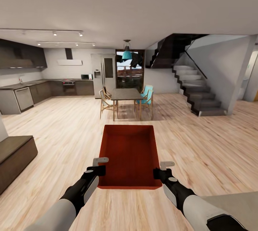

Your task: Move the two storage containers from the living room to the garage. In the garage, place one container on the floor and stack the other container on top of it (either order is fine).

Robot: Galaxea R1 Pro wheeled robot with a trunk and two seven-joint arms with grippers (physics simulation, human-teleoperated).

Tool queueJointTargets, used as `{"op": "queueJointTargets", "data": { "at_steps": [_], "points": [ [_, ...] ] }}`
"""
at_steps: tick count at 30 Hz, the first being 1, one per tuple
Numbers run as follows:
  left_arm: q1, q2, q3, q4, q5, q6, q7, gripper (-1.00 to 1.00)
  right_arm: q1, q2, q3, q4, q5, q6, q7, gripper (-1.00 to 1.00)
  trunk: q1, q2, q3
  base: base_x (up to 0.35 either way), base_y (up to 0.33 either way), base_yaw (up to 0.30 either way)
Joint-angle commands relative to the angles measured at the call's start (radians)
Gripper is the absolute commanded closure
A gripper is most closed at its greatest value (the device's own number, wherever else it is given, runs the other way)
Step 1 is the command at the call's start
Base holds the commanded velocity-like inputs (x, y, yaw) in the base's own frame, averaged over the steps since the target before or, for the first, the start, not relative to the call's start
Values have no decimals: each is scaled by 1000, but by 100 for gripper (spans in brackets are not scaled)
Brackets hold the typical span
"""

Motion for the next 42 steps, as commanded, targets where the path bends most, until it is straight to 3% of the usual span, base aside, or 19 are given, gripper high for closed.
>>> {"op": "queueJointTargets", "data": {
  "at_steps": [1,42],
  "points": [
    [0,1,55,-2,81,5,12,100,0,0,-19,-3,-6,-3,-2,100,1,-1,0,322,0,0],
    [0,5,55,-2,81,6,13,100,0,1,-22,-3,-6,-7,-4,100,1,-1,0,322,0,0]
  ]
}}
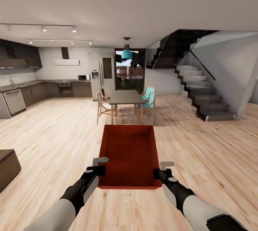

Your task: Move the two storage containers from the living room to the garage. In the garage, place one container on the floor and stack the other container on top of it (either order is fine).

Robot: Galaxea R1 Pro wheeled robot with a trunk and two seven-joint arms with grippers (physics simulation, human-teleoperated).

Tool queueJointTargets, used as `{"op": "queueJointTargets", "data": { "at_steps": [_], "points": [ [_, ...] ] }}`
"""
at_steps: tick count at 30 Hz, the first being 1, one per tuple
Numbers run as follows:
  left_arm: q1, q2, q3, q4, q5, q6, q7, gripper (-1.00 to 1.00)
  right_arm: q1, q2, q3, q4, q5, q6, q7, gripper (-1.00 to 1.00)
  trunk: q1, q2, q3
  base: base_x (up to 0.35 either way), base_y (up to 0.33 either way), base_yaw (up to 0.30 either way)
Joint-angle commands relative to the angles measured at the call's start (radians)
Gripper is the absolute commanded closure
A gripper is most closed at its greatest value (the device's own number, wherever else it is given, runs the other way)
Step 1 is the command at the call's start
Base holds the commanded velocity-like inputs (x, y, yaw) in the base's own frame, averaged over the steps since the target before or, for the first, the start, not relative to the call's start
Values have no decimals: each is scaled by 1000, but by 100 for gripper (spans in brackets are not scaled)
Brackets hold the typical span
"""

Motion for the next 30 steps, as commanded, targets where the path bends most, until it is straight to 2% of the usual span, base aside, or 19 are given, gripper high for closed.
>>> {"op": "queueJointTargets", "data": {
  "at_steps": [1,22,30],
  "points": [
    [0,1,65,0,73,5,12,100,-1,-1,-24,-4,-2,-3,-1,100,1,-1,0,322,0,0],
    [0,2,65,-1,70,5,12,100,-1,-1,-22,-4,-4,2,1,100,1,-1,0,322,0,-2],
    [0,3,65,0,70,5,12,100,-1,1,-22,-4,-4,0,1,100,1,-1,0,322,0,-202]
  ]
}}
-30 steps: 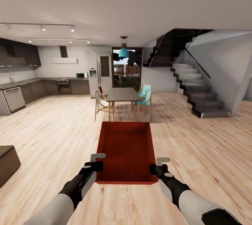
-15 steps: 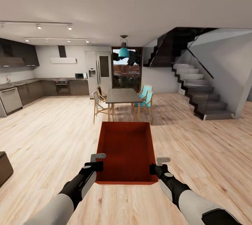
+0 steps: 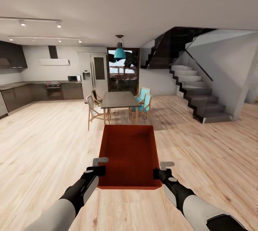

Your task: Move the two storage containers from the living room to the garage. In the garage, place one container on the floor and stack the other container on top of it (either order is fine).

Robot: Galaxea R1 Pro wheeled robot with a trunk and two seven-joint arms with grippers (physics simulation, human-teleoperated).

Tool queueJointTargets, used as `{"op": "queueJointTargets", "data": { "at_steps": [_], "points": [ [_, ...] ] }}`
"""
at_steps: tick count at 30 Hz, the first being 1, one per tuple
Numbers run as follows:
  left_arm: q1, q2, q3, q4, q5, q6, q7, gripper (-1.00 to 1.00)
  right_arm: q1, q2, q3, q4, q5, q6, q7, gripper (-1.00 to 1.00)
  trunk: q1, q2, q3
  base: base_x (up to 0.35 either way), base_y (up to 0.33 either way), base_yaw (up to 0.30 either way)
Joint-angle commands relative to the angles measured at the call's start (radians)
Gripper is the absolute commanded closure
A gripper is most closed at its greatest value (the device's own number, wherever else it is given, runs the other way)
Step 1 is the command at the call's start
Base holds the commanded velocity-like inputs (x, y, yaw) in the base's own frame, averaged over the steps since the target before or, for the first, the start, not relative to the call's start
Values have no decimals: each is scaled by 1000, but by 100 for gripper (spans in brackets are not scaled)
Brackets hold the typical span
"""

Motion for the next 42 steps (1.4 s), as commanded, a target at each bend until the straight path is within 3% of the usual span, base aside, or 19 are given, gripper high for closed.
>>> {"op": "queueJointTargets", "data": {
  "at_steps": [1,16,42],
  "points": [
    [0,2,68,-2,65,5,11,100,-1,0,-19,-4,-7,-3,0,100,1,-1,0,322,0,-238],
    [0,1,68,-3,65,4,11,100,-1,-1,-19,-4,-10,-6,1,100,1,-1,0,322,0,-51],
    [0,1,68,-4,64,4,11,100,-1,-2,-21,-4,-11,-6,1,100,1,-1,0,322,0,-277]
  ]
}}
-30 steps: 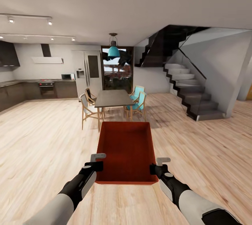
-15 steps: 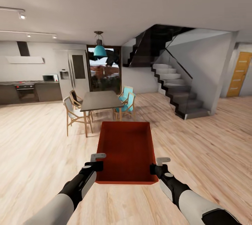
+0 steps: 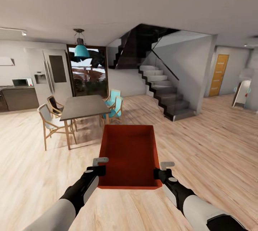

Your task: Move the two storage containers from the living room to the garage. In the garage, place one container on the floor and stack the other container on top of it (either order is fine).

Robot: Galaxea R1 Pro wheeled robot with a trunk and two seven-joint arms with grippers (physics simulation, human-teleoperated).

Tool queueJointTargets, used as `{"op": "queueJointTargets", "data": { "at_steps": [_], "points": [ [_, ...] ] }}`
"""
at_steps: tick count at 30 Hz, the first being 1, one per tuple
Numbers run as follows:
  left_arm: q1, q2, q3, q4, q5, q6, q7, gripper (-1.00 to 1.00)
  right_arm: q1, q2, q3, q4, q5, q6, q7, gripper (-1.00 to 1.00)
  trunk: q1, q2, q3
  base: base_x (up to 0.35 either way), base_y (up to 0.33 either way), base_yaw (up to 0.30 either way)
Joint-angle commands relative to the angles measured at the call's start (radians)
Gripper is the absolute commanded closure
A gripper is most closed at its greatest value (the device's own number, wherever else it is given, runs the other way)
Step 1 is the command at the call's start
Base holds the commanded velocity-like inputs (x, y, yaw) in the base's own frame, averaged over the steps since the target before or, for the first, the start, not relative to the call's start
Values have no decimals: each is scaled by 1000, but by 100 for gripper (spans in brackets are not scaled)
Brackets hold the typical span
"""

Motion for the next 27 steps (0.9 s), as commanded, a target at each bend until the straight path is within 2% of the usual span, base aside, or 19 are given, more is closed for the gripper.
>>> {"op": "queueJointTargets", "data": {
  "at_steps": [1,13,27],
  "points": [
    [0,2,69,-2,66,4,11,100,-1,0,-24,-4,-6,-3,0,100,1,-1,0,322,0,-286],
    [0,2,69,-2,65,4,11,100,-1,-1,-24,-4,-6,-3,0,100,1,-1,0,322,0,-283],
    [0,2,69,-2,65,4,11,100,-1,-2,-24,-4,-6,2,1,100,1,-1,0,322,0,-30]
  ]
}}
